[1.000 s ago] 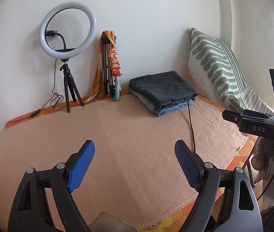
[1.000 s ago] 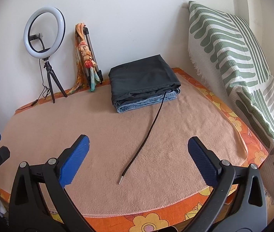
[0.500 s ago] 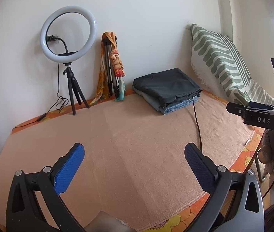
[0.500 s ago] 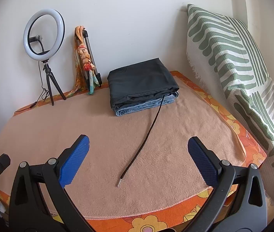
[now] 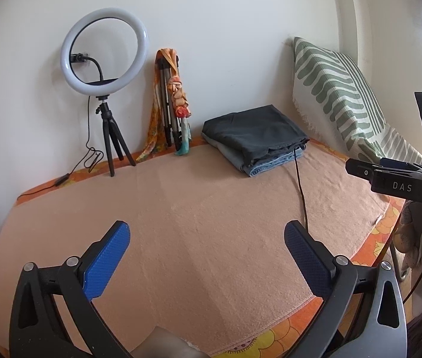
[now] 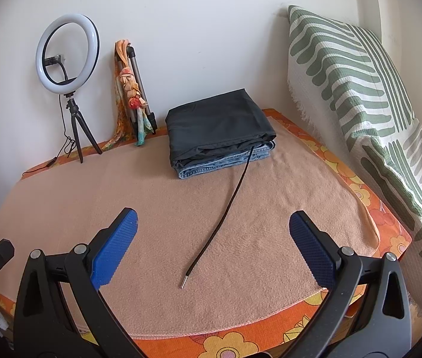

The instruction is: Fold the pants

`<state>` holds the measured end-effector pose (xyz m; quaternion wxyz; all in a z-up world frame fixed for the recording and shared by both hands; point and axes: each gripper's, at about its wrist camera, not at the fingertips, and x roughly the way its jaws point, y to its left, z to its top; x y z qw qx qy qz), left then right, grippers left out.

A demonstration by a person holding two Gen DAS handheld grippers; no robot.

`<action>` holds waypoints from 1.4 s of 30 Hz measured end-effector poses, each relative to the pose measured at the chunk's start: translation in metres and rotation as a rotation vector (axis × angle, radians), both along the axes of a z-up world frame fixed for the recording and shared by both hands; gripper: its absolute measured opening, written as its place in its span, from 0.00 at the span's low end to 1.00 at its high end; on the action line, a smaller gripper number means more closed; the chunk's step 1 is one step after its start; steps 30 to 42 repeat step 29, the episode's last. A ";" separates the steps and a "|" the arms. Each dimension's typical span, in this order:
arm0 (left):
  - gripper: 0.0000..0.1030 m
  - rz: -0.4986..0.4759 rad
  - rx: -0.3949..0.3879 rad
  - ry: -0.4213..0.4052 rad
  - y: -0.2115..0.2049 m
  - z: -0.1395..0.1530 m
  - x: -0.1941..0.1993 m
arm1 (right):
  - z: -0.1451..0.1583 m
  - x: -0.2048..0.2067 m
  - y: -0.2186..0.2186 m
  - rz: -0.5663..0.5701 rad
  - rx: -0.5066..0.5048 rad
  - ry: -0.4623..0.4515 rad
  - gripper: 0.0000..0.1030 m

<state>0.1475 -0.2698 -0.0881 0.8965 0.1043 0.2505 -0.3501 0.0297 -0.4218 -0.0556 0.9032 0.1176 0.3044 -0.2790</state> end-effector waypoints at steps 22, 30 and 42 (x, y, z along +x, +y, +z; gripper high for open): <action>1.00 -0.013 -0.002 0.008 0.001 0.002 0.000 | -0.004 -0.001 0.002 -0.012 0.025 -0.001 1.00; 1.00 -0.013 -0.005 0.002 0.002 0.003 0.001 | -0.003 0.000 0.003 -0.011 0.028 -0.002 1.00; 1.00 -0.013 -0.005 0.002 0.002 0.003 0.001 | -0.003 0.000 0.003 -0.011 0.028 -0.002 1.00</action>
